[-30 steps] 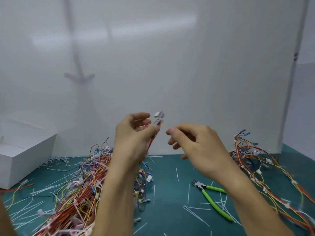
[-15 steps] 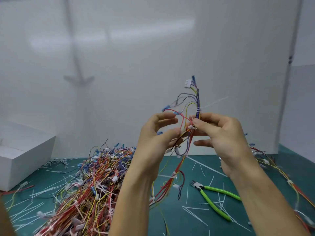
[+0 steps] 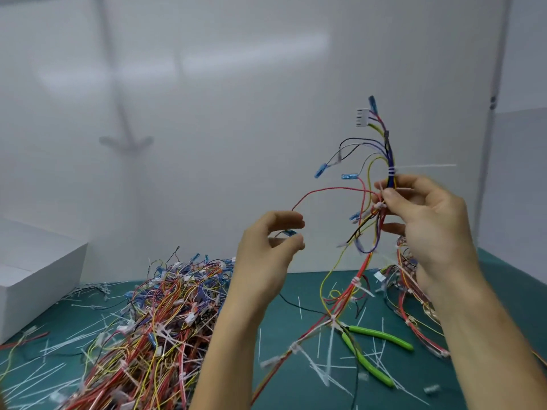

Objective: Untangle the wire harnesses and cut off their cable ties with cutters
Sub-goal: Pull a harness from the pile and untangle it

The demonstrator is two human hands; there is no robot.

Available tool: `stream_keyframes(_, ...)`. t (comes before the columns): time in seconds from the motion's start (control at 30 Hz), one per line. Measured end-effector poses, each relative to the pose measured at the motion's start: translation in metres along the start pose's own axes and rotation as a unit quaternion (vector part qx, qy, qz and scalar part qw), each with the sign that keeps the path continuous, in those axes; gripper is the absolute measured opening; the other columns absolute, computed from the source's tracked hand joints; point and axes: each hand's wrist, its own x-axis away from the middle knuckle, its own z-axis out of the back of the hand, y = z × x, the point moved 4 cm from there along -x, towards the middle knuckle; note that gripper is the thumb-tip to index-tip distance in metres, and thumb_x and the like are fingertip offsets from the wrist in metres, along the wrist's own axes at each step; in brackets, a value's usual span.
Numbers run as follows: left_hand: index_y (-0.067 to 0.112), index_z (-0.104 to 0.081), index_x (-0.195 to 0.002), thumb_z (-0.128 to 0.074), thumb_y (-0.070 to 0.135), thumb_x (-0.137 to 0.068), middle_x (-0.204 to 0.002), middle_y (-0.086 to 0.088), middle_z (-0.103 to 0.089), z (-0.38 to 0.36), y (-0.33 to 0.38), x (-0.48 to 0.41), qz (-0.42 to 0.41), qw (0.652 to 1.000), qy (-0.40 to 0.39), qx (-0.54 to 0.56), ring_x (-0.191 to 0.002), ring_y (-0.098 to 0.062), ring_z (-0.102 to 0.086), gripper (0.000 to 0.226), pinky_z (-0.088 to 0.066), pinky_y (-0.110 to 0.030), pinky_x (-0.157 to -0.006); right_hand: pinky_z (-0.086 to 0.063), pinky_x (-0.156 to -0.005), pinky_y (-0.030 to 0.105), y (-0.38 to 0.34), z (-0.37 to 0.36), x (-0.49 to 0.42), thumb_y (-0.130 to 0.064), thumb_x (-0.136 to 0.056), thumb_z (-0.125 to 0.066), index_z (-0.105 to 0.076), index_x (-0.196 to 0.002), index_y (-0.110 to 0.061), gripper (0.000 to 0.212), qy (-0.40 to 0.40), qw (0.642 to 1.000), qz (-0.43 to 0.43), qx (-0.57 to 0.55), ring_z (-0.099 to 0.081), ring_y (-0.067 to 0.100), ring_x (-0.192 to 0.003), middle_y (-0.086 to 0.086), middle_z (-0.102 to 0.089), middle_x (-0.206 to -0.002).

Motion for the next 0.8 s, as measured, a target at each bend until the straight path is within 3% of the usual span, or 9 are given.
stream_keyframes(0.1,0.024,-0.07,-0.101,-0.062,0.003,-0.09,-0.096,0.013,-0.075,0.008,-0.002,-0.003,-0.003,0.999,0.009,0.041,-0.08,-0.011,-0.073,0.025,-0.054,-0.019,-0.066,-0.052,-0.066,0.027,-0.001,0.009,-0.004,-0.011,-0.095,-0.061,-0.072,-0.08,-0.042,0.037,0.034,0.998,0.04,0.025,-0.07,0.002,-0.073,-0.014,-0.074,-0.081)
stream_keyframes(0.17,0.023,-0.07,-0.101,-0.063,0.005,-0.09,-0.094,0.012,-0.075,0.013,-0.007,-0.004,0.011,0.999,0.004,0.039,-0.079,-0.01,-0.073,0.022,-0.054,-0.017,-0.064,-0.053,-0.07,0.031,-0.001,0.013,-0.005,-0.017,-0.093,-0.062,-0.07,-0.083,-0.044,0.03,0.053,0.995,0.067,0.053,-0.07,0.002,-0.075,-0.017,-0.073,-0.083)
stream_keyframes(0.33,0.027,-0.07,-0.1,-0.067,0.018,-0.09,-0.096,0.011,-0.073,0.007,-0.02,-0.005,0.041,0.996,-0.052,-0.064,-0.088,-0.009,-0.07,0.014,-0.054,-0.026,-0.078,-0.059,-0.074,0.039,0.001,0.008,-0.002,-0.02,-0.093,-0.066,-0.069,-0.089,-0.04,0.021,0.051,0.987,0.107,0.108,-0.068,0.002,-0.076,-0.02,-0.072,-0.084)
stream_keyframes(0.5,0.026,-0.071,-0.102,-0.066,0.03,-0.091,-0.094,0.01,-0.074,-0.005,-0.025,-0.003,0.057,0.992,-0.083,-0.075,-0.089,-0.004,-0.07,0.013,-0.054,-0.029,-0.085,-0.056,-0.061,0.021,0.003,-0.016,0.007,-0.012,-0.094,-0.065,-0.073,-0.093,-0.032,0.021,-0.043,0.998,0.05,0.004,-0.072,0.013,-0.082,-0.007,-0.076,-0.088)
stream_keyframes(0.67,0.027,-0.069,-0.113,-0.071,0.033,-0.088,-0.101,0.014,-0.073,-0.006,-0.021,-0.004,0.028,0.996,-0.075,-0.046,-0.089,0.004,-0.068,0.026,-0.055,-0.018,-0.076,-0.06,-0.065,0.025,0.011,-0.036,0.018,-0.009,-0.095,-0.06,-0.073,-0.097,-0.022,0.019,-0.114,0.992,-0.041,-0.047,-0.073,0.011,-0.077,-0.004,-0.077,-0.085)
stream_keyframes(0.8,0.027,-0.069,-0.116,-0.075,0.028,-0.085,-0.105,0.013,-0.073,0.004,-0.02,-0.007,0.032,0.999,-0.038,-0.018,-0.09,-0.001,-0.07,0.031,-0.057,-0.02,-0.072,-0.062,-0.07,0.027,0.017,-0.041,0.021,-0.009,-0.098,-0.057,-0.072,-0.099,-0.021,0.02,-0.129,0.988,-0.072,-0.043,-0.073,0.01,-0.079,-0.006,-0.077,-0.085)
